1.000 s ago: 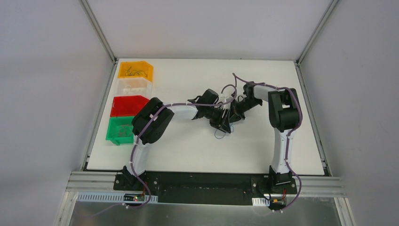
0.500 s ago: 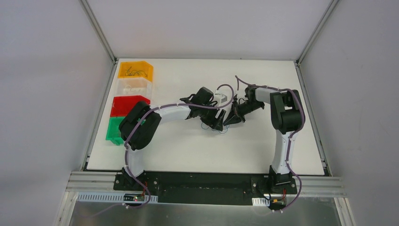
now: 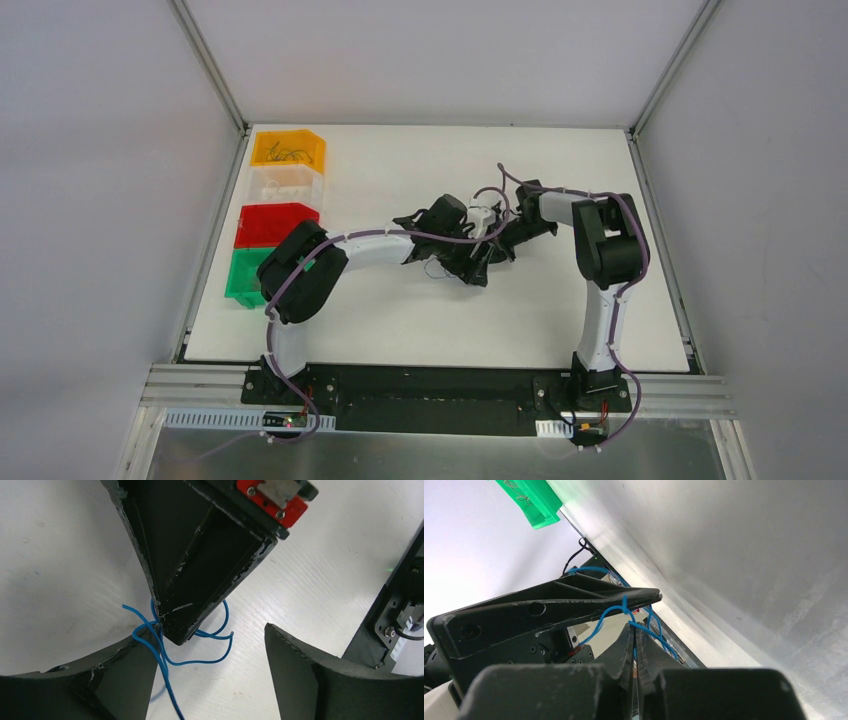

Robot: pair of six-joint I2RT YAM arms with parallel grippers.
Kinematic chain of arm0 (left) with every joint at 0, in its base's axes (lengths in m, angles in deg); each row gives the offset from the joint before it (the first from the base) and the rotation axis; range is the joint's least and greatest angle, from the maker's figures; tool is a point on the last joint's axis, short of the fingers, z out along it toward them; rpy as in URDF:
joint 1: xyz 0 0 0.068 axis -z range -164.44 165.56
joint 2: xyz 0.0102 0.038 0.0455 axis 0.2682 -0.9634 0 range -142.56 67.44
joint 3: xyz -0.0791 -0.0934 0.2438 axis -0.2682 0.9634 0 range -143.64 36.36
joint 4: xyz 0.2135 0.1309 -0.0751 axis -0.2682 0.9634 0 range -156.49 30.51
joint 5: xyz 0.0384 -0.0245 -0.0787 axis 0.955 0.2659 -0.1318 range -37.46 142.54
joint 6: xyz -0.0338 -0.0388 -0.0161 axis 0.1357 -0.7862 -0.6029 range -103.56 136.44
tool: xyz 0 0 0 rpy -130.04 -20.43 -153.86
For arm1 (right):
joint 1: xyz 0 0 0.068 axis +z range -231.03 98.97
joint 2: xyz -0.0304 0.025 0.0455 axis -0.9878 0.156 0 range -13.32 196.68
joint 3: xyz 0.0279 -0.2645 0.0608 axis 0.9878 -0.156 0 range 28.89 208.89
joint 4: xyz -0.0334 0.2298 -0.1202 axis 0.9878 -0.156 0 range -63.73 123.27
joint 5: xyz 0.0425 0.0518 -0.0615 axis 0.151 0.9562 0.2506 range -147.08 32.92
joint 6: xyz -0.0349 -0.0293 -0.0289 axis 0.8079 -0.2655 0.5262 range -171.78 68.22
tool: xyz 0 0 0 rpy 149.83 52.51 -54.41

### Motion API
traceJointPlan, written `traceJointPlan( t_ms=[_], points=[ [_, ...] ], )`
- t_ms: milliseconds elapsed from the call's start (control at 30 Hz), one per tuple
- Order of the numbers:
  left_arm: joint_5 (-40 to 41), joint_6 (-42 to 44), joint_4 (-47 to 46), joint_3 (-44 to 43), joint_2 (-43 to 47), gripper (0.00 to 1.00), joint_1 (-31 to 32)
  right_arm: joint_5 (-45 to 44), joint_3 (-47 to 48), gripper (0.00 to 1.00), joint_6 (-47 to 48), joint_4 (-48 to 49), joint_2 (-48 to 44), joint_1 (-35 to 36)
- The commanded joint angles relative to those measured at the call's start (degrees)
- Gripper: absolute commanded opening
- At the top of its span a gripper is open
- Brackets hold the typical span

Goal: Untangle the cables

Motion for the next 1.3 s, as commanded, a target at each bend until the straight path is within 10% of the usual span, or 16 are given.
traceJointPlan(
  t_ms=[0, 233, 567, 800, 1067, 1267],
  points=[
    [4.18, -0.63, -2.4, -1.05, 1.57, 0.77, 0.62, -2.03, -1.96, 0.0, -4.84, -0.77, 0.24, 1.1],
    [19.47, 2.06, 7.35, -4.34, -0.13, 0.63, 1.24, -1.71, -2.72, 0.0, -5.16, -0.81, -0.85, 1.1],
    [18.3, 7.51, 8.23, -0.93, 5.18, 0.0, 0.35, -2.35, 3.49, 0.27, 1.68, -10.24, -0.98, -1.19],
    [3.54, 10.09, 13.83, -2.44, 10.33, 0.0, -11.25, -3.42, 14.12, 0.47, 11.41, -22.73, -0.88, -10.41],
    [-11.64, 30.47, 45.77, -40.09, -0.31, 0.0, -38.16, -4.19, 14.2, 0.65, 16.14, -28.0, -3.82, -14.74],
    [-13.09, 32.37, 50.86, -66.1, -16.22, 0.0, -52.59, -7.96, 12.08, 0.8, 15.23, -23.85, -7.45, -14.73]
  ],
)
